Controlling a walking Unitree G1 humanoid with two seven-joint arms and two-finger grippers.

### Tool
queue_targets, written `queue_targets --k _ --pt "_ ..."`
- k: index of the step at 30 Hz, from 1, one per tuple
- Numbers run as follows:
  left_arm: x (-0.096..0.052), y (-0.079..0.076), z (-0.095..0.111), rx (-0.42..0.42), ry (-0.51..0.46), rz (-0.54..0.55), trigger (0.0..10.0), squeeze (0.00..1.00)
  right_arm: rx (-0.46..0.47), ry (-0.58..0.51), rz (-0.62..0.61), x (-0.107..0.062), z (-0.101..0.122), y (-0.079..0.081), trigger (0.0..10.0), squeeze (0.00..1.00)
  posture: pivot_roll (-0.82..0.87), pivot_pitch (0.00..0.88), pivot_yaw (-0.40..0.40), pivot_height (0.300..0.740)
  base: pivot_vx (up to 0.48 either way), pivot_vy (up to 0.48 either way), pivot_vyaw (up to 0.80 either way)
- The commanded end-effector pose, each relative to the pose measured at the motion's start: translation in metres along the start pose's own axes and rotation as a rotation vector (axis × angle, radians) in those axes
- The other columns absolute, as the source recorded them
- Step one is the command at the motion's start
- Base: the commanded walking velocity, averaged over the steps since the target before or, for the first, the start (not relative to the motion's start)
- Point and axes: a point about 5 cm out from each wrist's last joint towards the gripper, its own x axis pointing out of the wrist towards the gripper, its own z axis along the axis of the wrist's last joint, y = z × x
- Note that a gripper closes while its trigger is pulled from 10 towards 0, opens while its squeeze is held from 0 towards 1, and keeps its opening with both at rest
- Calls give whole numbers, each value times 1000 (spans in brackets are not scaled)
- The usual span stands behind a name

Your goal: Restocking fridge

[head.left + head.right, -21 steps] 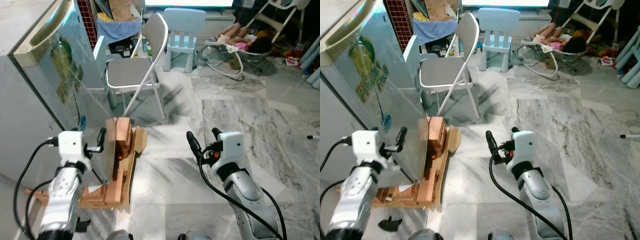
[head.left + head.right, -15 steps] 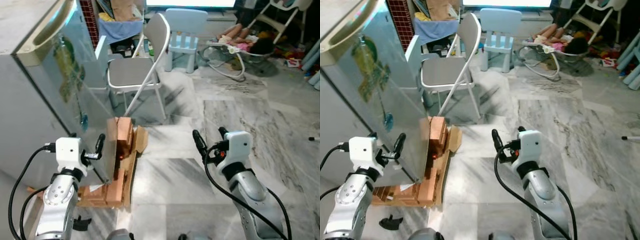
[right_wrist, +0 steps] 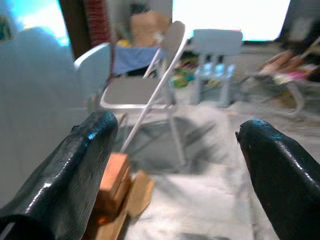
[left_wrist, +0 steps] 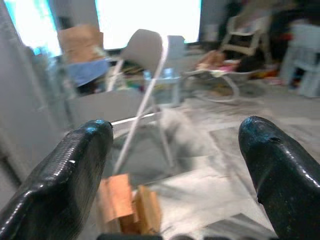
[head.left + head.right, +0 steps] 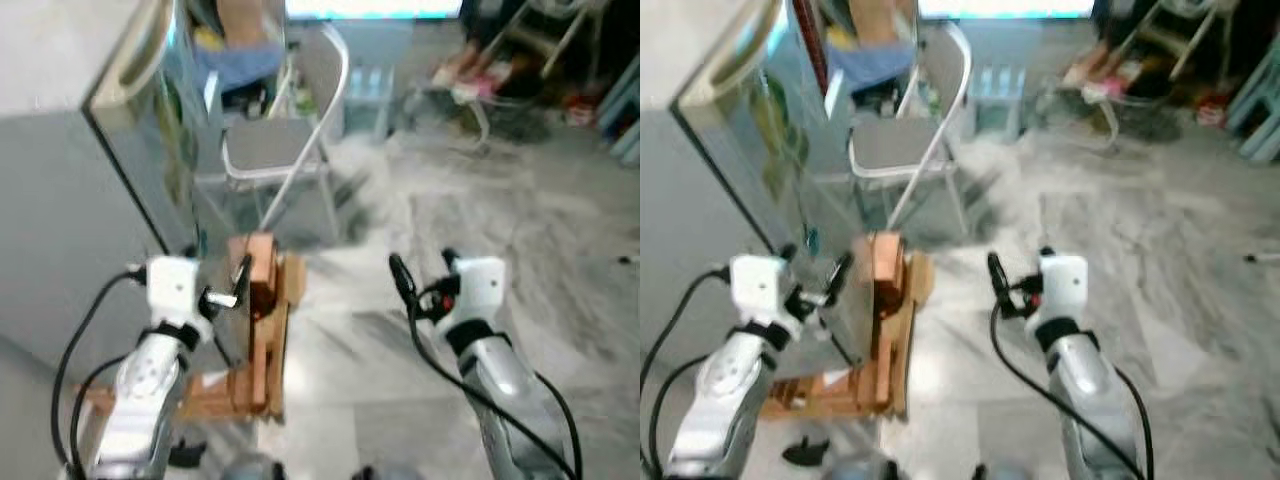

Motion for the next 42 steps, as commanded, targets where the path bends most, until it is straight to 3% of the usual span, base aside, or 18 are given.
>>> queue_targets --k 1,9,17,21,32,38,39,42 --pt "-1 1 2 20 5 -8 10000 0 4 -16 23 4 3 7 10000 0 55 0 12 740 0 0 0" --pt "5 8 -1 56 39 89 10000 0 0 -21 27 7 4 8 10000 0 56 0 7 740 0 0 0" --pt "28 12 -3 29 59 136 10000 0 -2 -16 30 5 3 10 10000 0 42 4 6 740 0 0 0" --pt "49 31 -8 24 92 274 10000 0 22 -4 17 3 2 9 10000 0 33 4 10 740 0 0 0" --pt "64 50 -2 54 72 376 10000 0 22 -1 19 3 1 11 10000 0 39 2 14 740 0 0 0" --pt "75 36 3 -8 33 286 10000 0 25 0 25 3 0 12 10000 0 43 0 12 740 0 0 0" --pt "87 13 14 -5 -9 151 10000 0 33 17 41 3 -3 14 10000 0 46 0 9 740 0 0 0" --pt "107 -34 38 18 -86 -92 10000 0 55 63 88 3 -11 20 10000 0 54 0 7 740 0 0 0"
